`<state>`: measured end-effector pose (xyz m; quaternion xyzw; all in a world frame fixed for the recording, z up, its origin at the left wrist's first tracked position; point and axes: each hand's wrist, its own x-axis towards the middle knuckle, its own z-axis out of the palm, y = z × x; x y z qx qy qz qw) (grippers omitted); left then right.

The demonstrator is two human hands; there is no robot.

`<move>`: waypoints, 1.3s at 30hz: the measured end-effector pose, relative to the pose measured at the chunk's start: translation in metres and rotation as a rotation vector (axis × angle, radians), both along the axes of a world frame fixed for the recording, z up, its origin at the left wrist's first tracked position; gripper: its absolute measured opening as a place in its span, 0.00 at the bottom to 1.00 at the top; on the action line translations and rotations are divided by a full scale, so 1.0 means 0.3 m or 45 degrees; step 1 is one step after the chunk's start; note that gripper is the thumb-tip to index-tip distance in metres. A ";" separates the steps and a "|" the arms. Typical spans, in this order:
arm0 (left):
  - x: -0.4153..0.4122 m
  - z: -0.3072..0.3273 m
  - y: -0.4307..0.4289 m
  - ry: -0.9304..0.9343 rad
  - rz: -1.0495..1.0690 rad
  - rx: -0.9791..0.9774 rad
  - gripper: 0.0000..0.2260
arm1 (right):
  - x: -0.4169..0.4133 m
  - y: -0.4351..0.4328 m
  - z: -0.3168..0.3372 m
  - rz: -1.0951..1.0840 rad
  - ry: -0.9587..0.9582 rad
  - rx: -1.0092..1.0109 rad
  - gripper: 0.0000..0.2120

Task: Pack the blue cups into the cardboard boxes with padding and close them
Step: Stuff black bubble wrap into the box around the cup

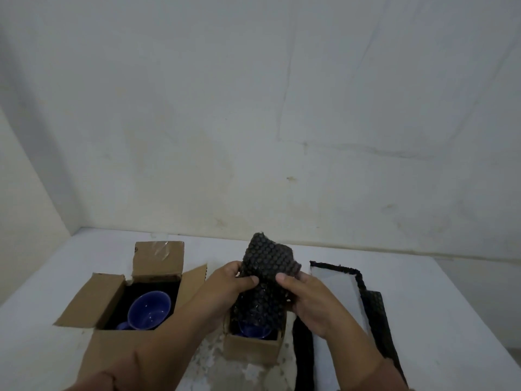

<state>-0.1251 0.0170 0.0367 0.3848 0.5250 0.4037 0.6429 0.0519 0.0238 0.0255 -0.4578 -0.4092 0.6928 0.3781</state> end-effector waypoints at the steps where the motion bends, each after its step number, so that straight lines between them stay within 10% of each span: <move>1: -0.003 -0.009 -0.002 -0.042 -0.027 -0.018 0.09 | -0.006 0.003 -0.003 -0.047 -0.013 0.025 0.17; 7: -0.019 -0.025 -0.006 -0.187 -0.027 -0.031 0.08 | -0.009 0.022 0.014 -0.151 -0.232 0.116 0.07; 17: -0.053 -0.006 -0.019 -0.282 0.069 -0.055 0.14 | 0.002 0.012 0.062 -0.001 -0.266 0.297 0.23; 23: -0.063 -0.023 -0.015 -0.176 -0.106 -0.012 0.10 | 0.013 0.015 0.036 0.038 -0.328 0.303 0.07; 27: -0.066 -0.036 -0.003 -0.256 -0.014 0.021 0.20 | 0.016 0.019 0.016 0.205 -0.301 0.232 0.22; 36: -0.075 -0.054 -0.002 0.007 -0.219 -0.023 0.13 | 0.034 0.044 0.015 0.125 -0.297 0.105 0.10; 39: -0.077 -0.086 0.007 0.372 -0.324 0.117 0.08 | 0.038 0.049 0.014 0.332 -0.782 0.332 0.05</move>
